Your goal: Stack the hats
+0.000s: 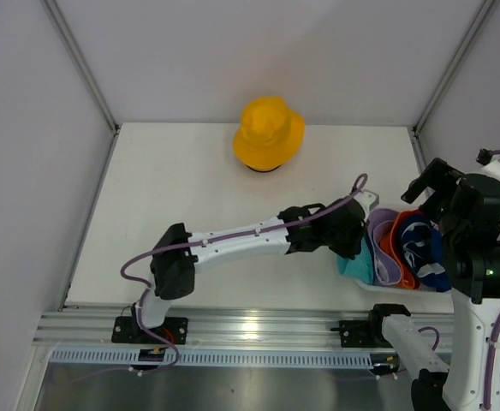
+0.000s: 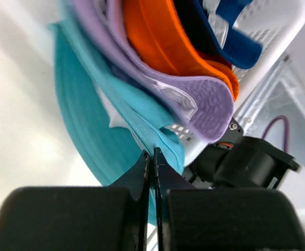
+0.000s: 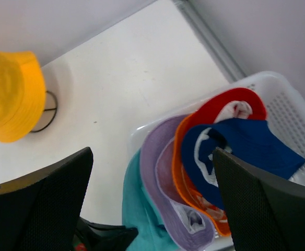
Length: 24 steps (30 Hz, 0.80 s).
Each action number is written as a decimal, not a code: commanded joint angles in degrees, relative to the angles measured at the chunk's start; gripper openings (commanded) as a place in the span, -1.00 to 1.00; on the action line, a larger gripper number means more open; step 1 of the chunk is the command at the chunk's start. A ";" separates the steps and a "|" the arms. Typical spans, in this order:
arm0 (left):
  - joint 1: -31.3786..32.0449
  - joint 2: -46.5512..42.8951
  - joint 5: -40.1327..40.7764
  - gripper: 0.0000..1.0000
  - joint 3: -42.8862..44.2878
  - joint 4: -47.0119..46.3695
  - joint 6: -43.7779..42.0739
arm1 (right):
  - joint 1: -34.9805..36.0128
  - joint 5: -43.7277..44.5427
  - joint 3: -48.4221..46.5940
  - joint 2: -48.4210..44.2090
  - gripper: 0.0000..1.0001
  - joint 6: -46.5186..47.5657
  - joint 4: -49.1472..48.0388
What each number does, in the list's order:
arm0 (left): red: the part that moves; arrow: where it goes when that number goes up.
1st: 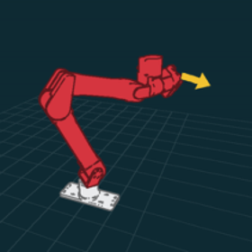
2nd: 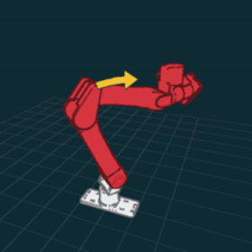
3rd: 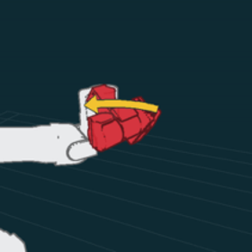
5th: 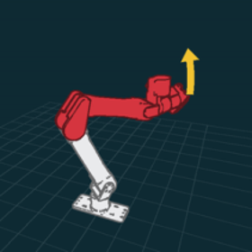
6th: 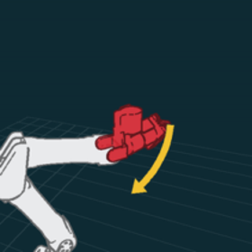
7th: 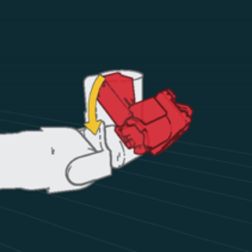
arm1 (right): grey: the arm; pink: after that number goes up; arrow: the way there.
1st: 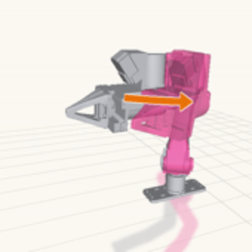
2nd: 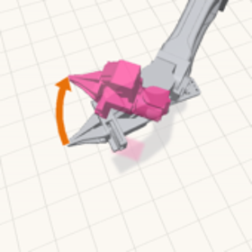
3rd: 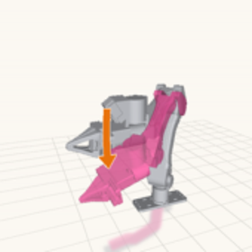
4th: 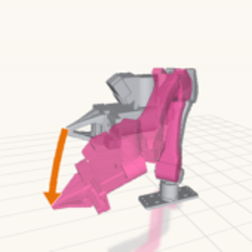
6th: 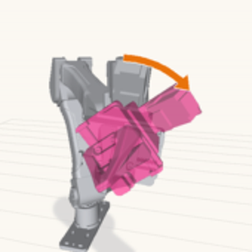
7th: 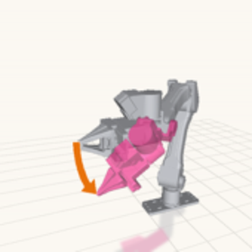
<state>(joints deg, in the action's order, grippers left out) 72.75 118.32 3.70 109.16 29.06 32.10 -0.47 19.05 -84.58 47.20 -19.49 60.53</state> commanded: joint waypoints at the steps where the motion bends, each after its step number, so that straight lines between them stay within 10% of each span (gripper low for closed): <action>1: -5.68 -13.01 -7.65 -0.99 -3.07 -7.25 1.13 | 0.29 -9.98 -0.59 1.05 0.99 2.96 -6.21; 19: -31.78 -35.78 -38.06 -0.99 -8.88 2.92 -21.54 | 0.29 -52.71 14.96 3.16 0.99 6.31 -43.83; 24: -39.25 -37.02 -30.34 -0.99 -9.49 5.05 -7.52 | 1.96 -52.36 15.84 7.46 0.99 -0.63 -44.89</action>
<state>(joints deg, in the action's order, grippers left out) 36.71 83.31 -28.67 100.42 32.45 17.69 0.03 -30.46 -69.19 53.25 -15.55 20.45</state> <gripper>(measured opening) 0.012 0.993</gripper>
